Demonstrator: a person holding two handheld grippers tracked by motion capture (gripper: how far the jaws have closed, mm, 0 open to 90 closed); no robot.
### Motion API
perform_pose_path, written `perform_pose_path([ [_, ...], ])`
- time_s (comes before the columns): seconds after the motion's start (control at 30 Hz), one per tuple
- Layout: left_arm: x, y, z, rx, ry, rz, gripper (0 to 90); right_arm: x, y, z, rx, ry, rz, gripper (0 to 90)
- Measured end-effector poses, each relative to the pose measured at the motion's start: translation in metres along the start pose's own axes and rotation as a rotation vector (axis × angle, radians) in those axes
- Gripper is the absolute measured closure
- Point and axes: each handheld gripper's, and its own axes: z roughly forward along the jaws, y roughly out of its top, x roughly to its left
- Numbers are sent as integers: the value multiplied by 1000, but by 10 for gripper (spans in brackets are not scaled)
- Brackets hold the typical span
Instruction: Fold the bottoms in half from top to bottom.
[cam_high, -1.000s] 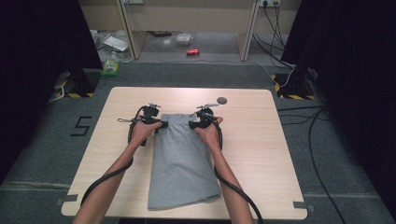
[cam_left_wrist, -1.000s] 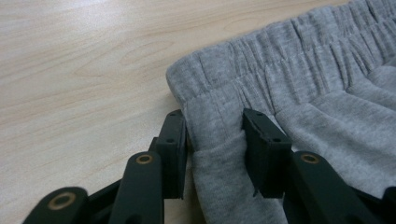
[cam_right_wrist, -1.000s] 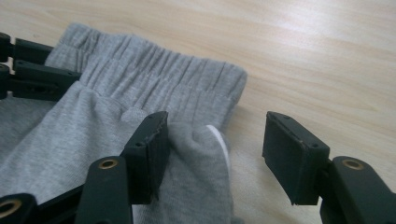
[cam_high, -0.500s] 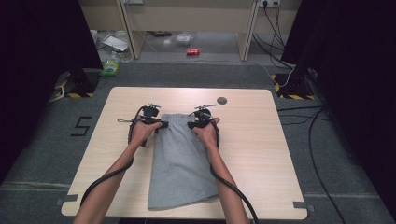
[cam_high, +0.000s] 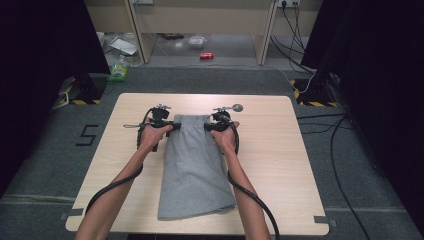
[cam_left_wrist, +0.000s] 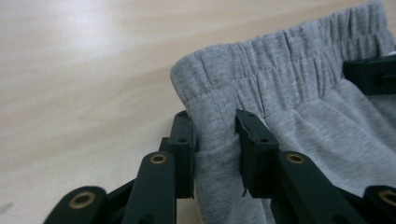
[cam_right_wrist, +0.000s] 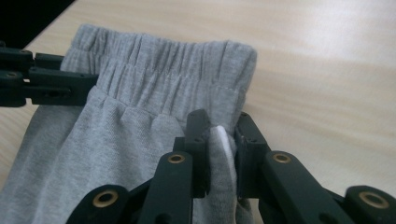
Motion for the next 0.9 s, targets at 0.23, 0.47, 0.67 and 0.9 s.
perform_pose_path([
  [0.23, -9, 16, -22, -52, -28, 28, 690, 0, 15, -23, -60, 27, -36, 787],
  [0.47, -17, 10, -45, -92, -80, 63, 689, 5, 11, -47, -103, 82, -82, 787],
  [0.67, -30, -4, -74, -130, -123, 126, 689, 13, 0, -69, -136, 130, -124, 788],
  [0.9, -46, -25, -99, -147, -142, 197, 689, 27, -21, -98, -159, 165, -174, 787],
])
